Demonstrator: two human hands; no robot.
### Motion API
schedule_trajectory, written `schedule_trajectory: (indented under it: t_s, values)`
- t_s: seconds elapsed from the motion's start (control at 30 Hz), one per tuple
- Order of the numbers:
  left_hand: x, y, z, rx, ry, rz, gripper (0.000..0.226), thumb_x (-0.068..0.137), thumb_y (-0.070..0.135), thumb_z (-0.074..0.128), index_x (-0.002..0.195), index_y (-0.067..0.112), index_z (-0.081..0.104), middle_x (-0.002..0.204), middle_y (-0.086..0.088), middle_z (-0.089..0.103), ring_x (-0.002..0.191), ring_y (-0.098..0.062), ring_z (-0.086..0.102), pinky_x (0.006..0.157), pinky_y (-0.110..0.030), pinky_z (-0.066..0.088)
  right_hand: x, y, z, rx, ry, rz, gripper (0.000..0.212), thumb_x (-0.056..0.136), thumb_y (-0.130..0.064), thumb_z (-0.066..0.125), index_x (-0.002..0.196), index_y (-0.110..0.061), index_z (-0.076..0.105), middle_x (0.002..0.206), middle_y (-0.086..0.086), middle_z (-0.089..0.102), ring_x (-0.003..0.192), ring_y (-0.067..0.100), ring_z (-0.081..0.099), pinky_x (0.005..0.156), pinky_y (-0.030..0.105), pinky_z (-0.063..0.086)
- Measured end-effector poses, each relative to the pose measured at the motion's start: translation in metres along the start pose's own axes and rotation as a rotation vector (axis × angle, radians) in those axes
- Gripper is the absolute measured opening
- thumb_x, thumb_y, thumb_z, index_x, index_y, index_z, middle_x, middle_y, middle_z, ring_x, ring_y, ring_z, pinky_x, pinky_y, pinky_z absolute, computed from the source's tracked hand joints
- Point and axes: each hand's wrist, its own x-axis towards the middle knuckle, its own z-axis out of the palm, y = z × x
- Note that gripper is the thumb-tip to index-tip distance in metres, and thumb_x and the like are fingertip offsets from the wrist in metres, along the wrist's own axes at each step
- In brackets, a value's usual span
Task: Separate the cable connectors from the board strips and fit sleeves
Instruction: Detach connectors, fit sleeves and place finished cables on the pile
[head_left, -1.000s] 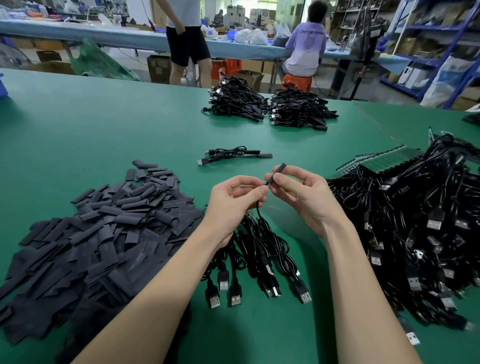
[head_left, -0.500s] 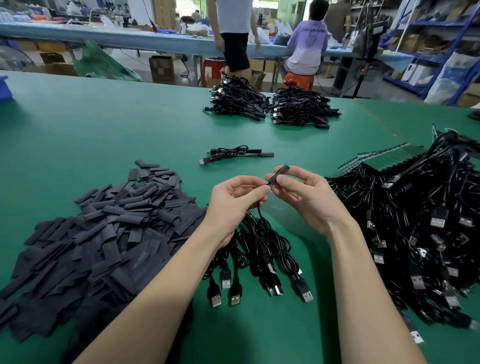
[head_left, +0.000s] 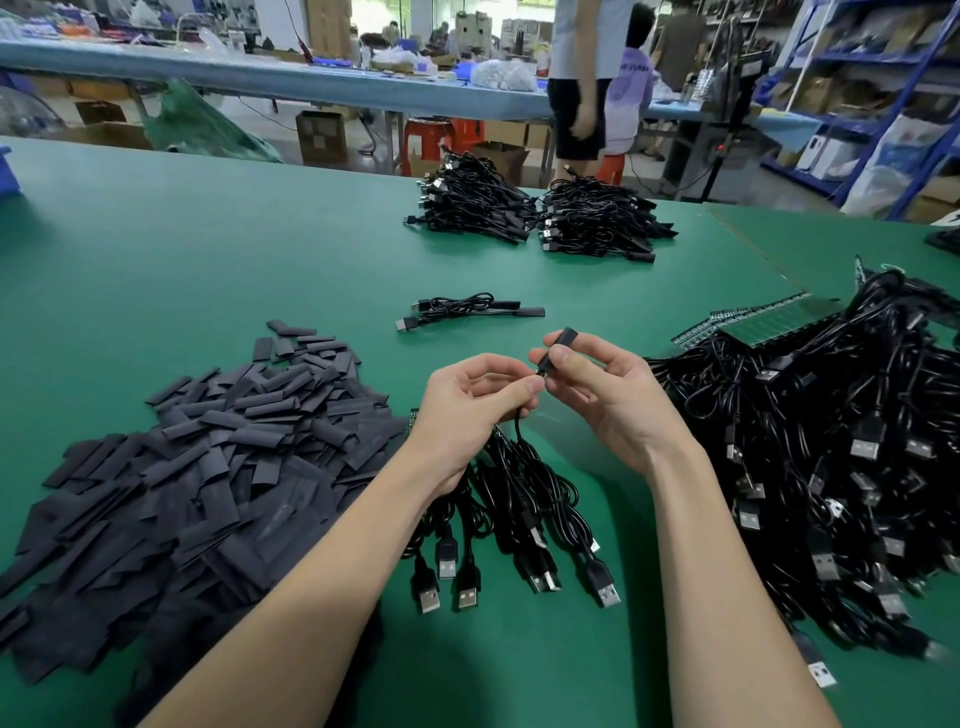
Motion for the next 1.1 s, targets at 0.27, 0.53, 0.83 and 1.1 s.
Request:
schedule_trajectory:
  t_s: [0.27, 0.53, 0.83, 1.1]
  values:
    - [0.000, 0.000, 0.001, 0.006, 0.032, -0.001, 0.014, 0.085, 0.000, 0.076, 0.086, 0.011, 0.068, 0.075, -0.011, 0.073, 0.066, -0.016, 0.066, 0.070, -0.023, 0.056, 0.002, 0.005, 0.002, -0.051, 0.003, 0.000, 0.028, 0.076, -0.019, 0.078, 0.101, -0.006, 0.072, 0.093, 0.012, 0.078, 0.078, 0.014, 0.072, 0.078, 0.019, 0.057]
    - [0.002, 0.002, 0.001, -0.040, 0.026, -0.060, 0.012, 0.087, 0.000, 0.074, 0.090, 0.010, 0.068, 0.075, -0.008, 0.073, 0.064, -0.012, 0.066, 0.067, -0.019, 0.055, 0.005, 0.012, 0.011, -0.190, 0.109, -0.196, 0.022, 0.093, -0.010, 0.073, 0.111, -0.023, 0.073, 0.088, 0.015, 0.078, 0.081, 0.021, 0.073, 0.078, 0.031, 0.061]
    - [0.003, 0.000, 0.004, -0.057, 0.114, -0.046, 0.012, 0.085, -0.002, 0.076, 0.089, 0.007, 0.068, 0.072, -0.007, 0.075, 0.062, -0.011, 0.068, 0.063, -0.018, 0.053, 0.005, 0.020, 0.015, -0.158, 0.142, -0.165, 0.028, 0.088, -0.010, 0.078, 0.115, -0.017, 0.075, 0.084, 0.013, 0.078, 0.077, 0.020, 0.075, 0.074, 0.028, 0.061]
    - [0.003, -0.001, 0.005, 0.026, 0.108, -0.005, 0.011, 0.087, 0.003, 0.076, 0.090, 0.008, 0.067, 0.075, -0.008, 0.074, 0.068, -0.013, 0.069, 0.072, -0.023, 0.056, 0.006, 0.023, 0.016, -0.106, 0.163, -0.151, 0.027, 0.088, -0.009, 0.077, 0.114, -0.014, 0.074, 0.086, 0.013, 0.078, 0.074, 0.020, 0.073, 0.072, 0.027, 0.060]
